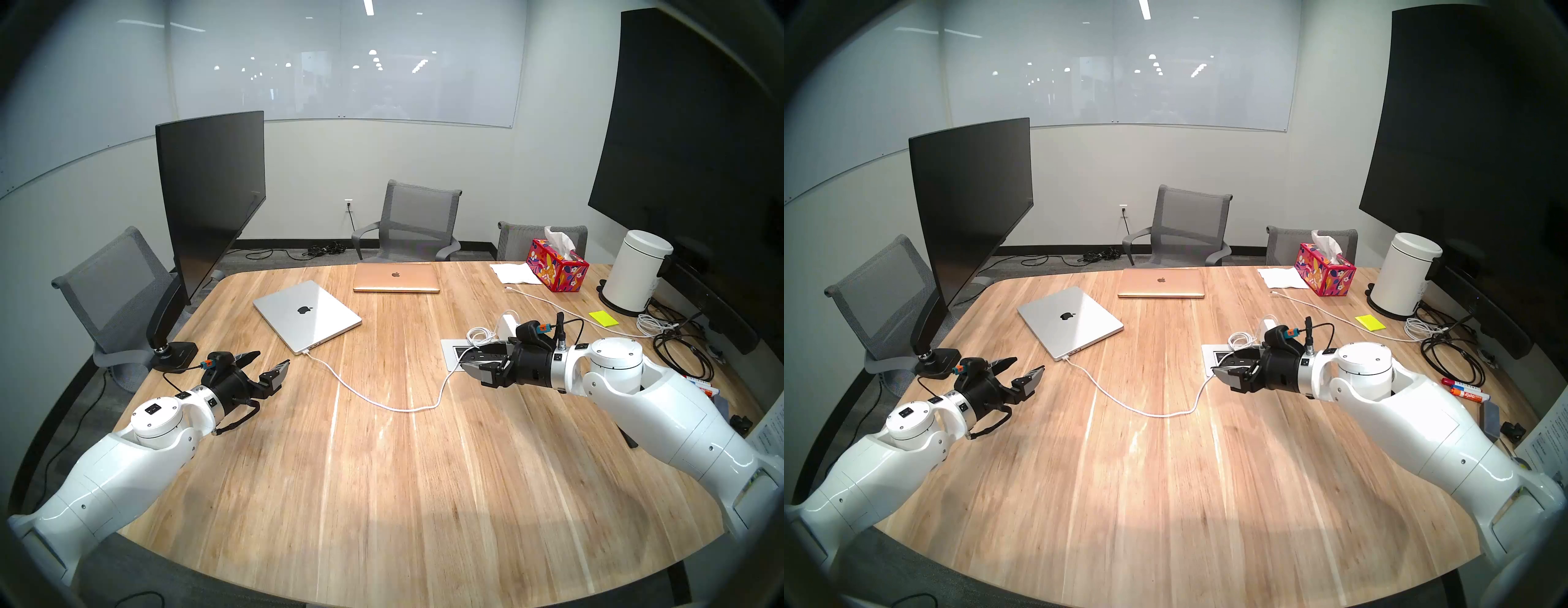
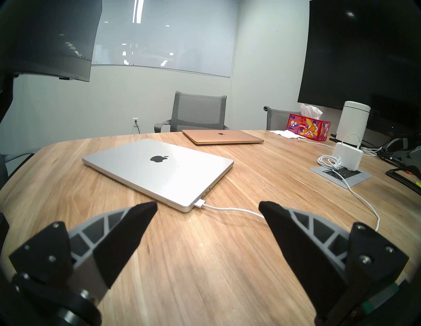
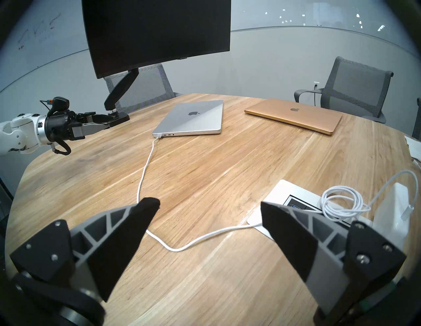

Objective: Unplug the charging cable from the port of the MacBook and lay it on the desk

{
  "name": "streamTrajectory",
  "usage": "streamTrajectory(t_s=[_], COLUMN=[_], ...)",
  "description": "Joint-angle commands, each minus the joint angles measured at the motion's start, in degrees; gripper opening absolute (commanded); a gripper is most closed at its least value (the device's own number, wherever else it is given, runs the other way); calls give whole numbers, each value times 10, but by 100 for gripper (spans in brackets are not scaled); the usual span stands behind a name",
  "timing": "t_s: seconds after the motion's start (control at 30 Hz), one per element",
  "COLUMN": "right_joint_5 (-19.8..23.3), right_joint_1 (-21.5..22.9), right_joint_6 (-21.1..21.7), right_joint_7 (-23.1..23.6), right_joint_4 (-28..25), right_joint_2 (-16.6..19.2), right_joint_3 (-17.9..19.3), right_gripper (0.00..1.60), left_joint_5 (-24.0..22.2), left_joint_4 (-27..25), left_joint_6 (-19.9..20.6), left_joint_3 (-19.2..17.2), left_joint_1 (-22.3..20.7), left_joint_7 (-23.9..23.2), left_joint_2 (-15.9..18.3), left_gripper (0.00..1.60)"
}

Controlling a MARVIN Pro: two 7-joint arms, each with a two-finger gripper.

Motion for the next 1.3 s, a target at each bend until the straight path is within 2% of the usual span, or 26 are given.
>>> streamTrajectory(t_s=[0.0, 0.43, 0.83, 1.27], right_joint_5=[4, -13, -69, -107], right_joint_1=[4, 28, 89, 138], right_joint_6=[-3, 7, 33, 48], right_joint_7=[1, 74, 108, 141], right_joint_4=[-1, 3, 47, 79], right_joint_2=[-1, 7, -53, -110], right_joint_3=[5, -16, -60, -93], right_gripper=[160, 160, 160, 160], left_joint_5=[0, -1, -2, -3], left_joint_4=[-5, -5, -5, -5], left_joint_6=[-3, -4, -4, -4], left_joint_3=[-4, -2, -1, 0], left_joint_1=[-3, -3, -4, -4], left_joint_7=[0, 1, 2, 2], left_joint_2=[2, 3, 4, 4], left_gripper=[160, 160, 160, 160])
